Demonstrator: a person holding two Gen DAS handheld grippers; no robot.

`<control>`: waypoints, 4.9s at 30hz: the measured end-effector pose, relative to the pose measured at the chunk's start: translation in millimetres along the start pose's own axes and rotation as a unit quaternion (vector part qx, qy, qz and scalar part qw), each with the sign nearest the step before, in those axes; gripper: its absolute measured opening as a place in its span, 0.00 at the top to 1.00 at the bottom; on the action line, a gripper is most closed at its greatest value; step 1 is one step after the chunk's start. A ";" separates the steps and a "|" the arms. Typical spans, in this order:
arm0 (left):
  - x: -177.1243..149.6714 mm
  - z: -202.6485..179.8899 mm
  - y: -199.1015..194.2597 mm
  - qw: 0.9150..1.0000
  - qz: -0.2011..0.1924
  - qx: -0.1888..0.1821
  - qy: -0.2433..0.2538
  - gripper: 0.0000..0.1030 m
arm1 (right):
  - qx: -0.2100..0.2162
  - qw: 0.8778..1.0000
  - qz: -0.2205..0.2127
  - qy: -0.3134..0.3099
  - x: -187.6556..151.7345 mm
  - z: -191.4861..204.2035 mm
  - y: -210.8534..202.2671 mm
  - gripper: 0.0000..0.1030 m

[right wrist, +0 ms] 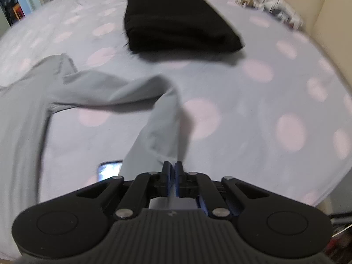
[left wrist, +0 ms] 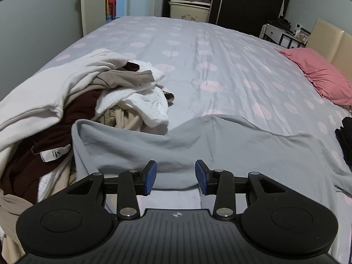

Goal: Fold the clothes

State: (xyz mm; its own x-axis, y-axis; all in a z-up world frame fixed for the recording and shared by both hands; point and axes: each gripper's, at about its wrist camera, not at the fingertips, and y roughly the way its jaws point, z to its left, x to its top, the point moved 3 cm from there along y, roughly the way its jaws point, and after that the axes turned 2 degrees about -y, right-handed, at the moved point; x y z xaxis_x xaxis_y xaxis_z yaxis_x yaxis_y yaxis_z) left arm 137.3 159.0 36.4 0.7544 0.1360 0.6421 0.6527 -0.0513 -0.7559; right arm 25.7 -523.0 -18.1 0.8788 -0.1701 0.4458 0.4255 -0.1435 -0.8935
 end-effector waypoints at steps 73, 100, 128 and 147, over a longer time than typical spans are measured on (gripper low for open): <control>-109.8 -34.3 -26.3 0.979 0.136 -0.076 0.135 0.63 | 0.250 0.895 0.162 -0.331 -154.1 215.7 7.3 0.97; -237.1 -35.9 -49.5 0.897 0.303 -0.140 0.290 0.67 | 0.183 0.883 0.219 -0.373 -158.5 218.8 5.4 0.98; -207.2 -39.1 -87.0 0.912 0.230 -0.211 0.265 0.68 | 0.185 0.877 0.213 -0.389 -157.7 230.2 6.5 0.98; -244.7 -49.0 -58.1 0.904 0.253 -0.119 0.323 0.73 | 0.184 0.872 0.211 -0.402 -161.7 237.4 10.7 0.97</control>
State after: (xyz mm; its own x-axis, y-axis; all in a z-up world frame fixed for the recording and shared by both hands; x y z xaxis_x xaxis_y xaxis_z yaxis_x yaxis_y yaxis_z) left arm -81.7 80.1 -70.6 0.7936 -0.5669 0.2212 0.1515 -0.1679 -0.9741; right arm -60.6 -265.6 -112.5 0.7780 0.6278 0.0229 -0.0628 0.1140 -0.9915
